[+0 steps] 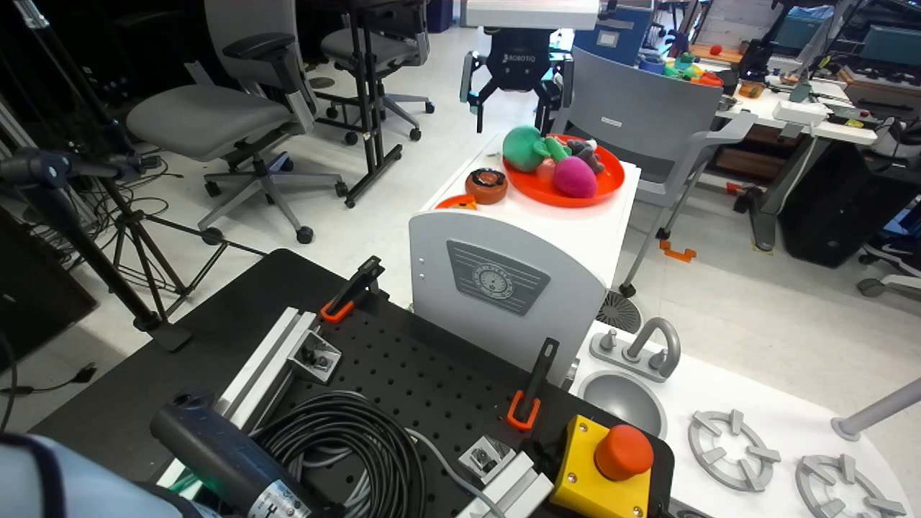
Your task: Place the green plush toy inside the sink
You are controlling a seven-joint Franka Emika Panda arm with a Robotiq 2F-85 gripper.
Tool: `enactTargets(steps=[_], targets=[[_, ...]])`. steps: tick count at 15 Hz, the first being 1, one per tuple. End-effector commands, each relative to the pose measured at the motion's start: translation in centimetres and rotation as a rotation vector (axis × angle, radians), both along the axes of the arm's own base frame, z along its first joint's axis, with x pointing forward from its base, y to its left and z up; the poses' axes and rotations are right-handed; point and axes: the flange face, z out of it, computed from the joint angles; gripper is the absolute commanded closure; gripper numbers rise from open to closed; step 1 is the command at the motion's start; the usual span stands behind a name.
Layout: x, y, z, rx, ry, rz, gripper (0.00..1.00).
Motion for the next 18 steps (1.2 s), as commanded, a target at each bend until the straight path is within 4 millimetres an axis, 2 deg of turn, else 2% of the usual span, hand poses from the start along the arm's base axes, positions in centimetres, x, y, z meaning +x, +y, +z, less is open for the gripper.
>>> enactTargets(steps=[1, 10, 18], targets=[[-0.1, -0.7, 0.4, 0.052, 0.031, 0.035, 0.00], [-0.4, -2.9, 0.2, 0.111, 0.101, 0.015, 0.00], [0.5, -6.2, 2.1, 0.134, 0.030, -0.105, 0.00]])
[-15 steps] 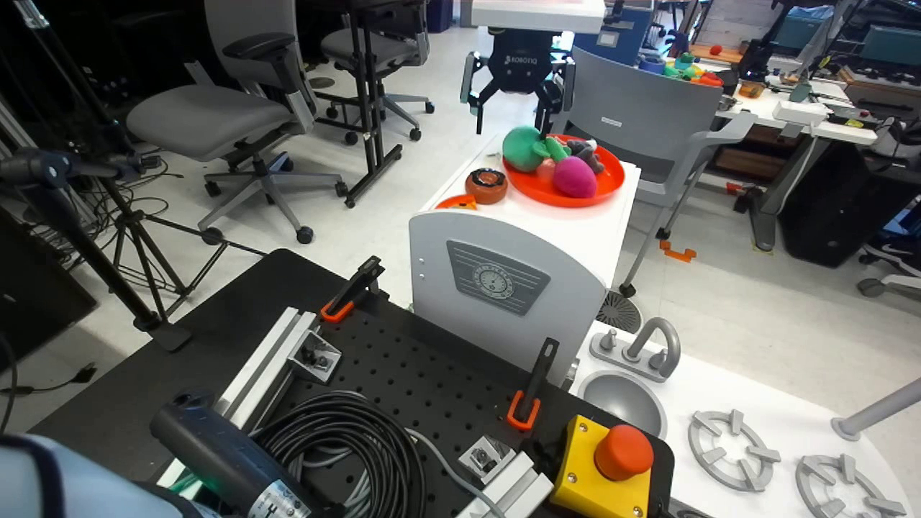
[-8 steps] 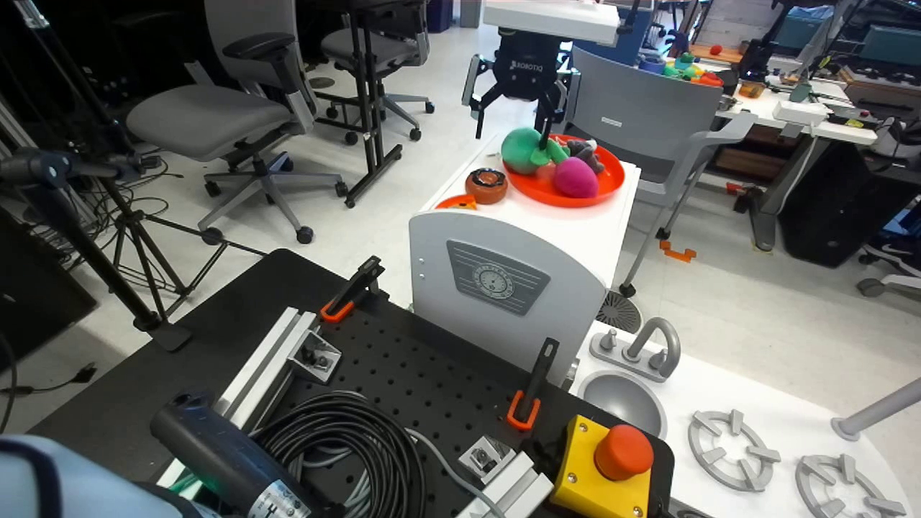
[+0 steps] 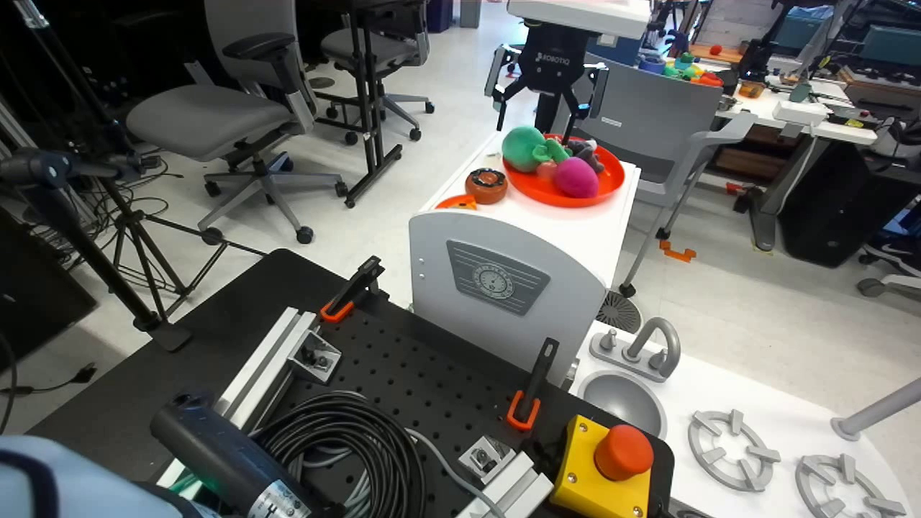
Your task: Place the green plush toy inside the sink
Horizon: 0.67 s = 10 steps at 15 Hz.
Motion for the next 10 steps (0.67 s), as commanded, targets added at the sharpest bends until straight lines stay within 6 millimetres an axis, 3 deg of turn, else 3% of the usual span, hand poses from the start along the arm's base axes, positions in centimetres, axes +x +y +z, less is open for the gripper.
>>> enactTargets(steps=[1, 10], targets=[[0.34, -0.99, 1.47, 0.022, -0.034, -0.040, 0.00], [0.50, -1.21, 1.79, -0.003, -0.054, -0.081, 0.00]])
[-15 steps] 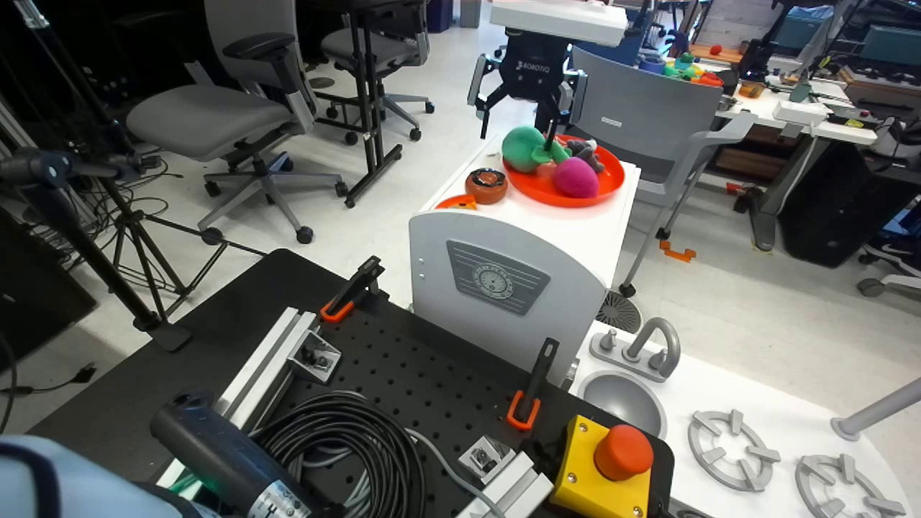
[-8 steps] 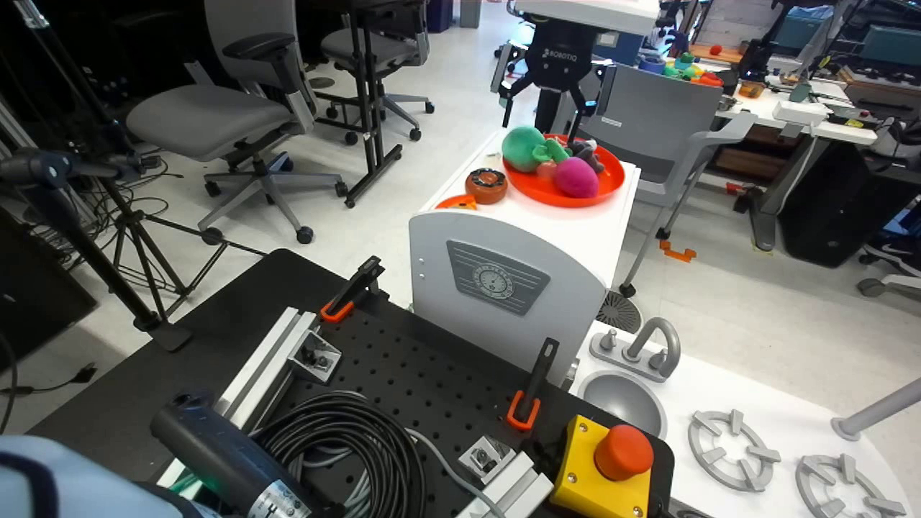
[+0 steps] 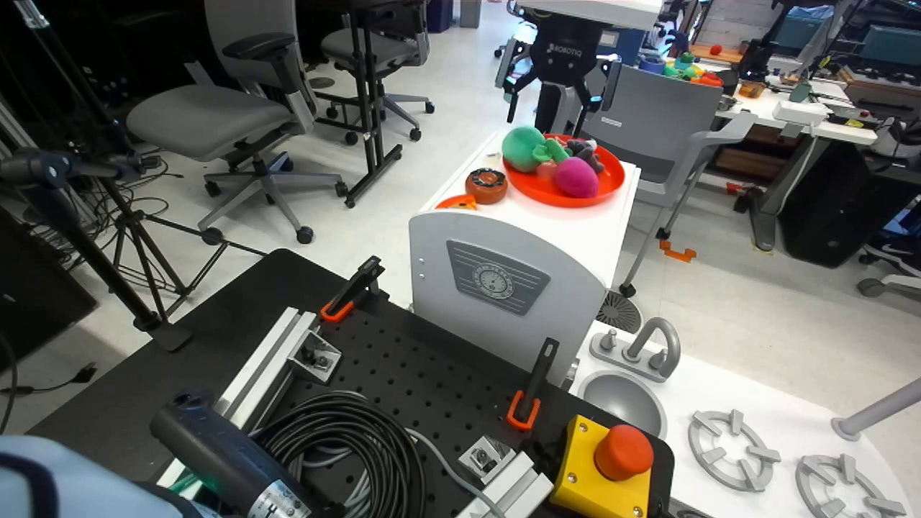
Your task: Place the green plush toy inside the sink
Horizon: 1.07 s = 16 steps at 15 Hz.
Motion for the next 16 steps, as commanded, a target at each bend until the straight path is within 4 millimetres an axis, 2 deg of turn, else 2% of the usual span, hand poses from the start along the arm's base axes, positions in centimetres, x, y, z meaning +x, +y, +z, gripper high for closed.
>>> enactTargets(steps=[1, 5, 10, 12, 16], targets=[[-0.1, 0.1, 0.8, -0.004, -0.026, -0.015, 0.00], [-0.1, 1.6, 0.3, -0.028, -0.023, 0.008, 0.00], [-0.4, 4.3, -0.6, -0.078, -0.009, 0.057, 0.00], [-0.4, 4.7, -0.8, -0.091, -0.007, 0.061, 0.00], [-0.4, 4.3, -1.0, -0.106, -0.001, 0.060, 0.00]])
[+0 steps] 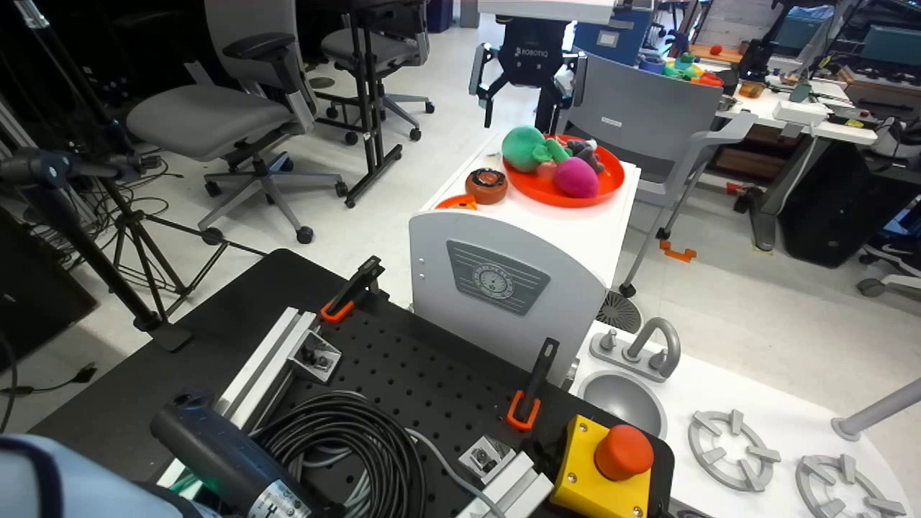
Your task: Place the green plush toy inside the sink
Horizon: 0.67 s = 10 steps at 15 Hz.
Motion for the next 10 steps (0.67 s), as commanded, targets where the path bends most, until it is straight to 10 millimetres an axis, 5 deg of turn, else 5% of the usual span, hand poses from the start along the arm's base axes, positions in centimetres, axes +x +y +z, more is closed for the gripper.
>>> enactTargets(steps=[1, 10], targets=[[0.0, -0.5, -0.1, -0.019, -0.006, -0.005, 0.00], [0.1, -0.9, -1.3, -0.014, 0.061, -0.012, 0.00]])
